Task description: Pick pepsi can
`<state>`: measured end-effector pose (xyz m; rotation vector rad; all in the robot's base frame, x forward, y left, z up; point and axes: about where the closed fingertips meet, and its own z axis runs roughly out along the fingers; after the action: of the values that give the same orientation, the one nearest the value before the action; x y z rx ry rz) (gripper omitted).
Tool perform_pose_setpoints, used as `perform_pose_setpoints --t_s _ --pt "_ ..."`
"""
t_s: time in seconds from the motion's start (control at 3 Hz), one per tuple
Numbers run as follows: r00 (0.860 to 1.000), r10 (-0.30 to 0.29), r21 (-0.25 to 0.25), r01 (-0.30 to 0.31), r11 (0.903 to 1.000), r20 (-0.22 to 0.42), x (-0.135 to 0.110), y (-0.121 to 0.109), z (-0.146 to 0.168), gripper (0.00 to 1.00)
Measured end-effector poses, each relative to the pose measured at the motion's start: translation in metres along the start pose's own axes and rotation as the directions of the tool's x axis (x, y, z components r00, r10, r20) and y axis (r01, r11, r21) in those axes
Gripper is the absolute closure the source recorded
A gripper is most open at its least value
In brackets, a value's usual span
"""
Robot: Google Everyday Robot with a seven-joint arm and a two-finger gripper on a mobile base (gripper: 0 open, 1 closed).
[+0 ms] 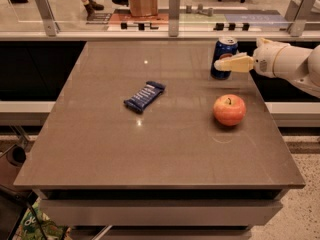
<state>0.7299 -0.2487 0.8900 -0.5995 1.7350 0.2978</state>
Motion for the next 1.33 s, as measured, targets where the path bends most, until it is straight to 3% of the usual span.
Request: perform_pose_setpoints --t_s 0.33,0.67,1.33 --pt "0.999 -0.012 -0.011 0.013 0.9999 0.044 -0.007 -0.007 0.005 0.00" --pt "0.994 -0.024 -0.048 0.030 0.9984 0.109 -0.023 -0.002 0.014 0.18" --pt "0.994 -0.025 -0.054 0.031 0.9980 0.109 -0.024 0.002 0.018 0.65"
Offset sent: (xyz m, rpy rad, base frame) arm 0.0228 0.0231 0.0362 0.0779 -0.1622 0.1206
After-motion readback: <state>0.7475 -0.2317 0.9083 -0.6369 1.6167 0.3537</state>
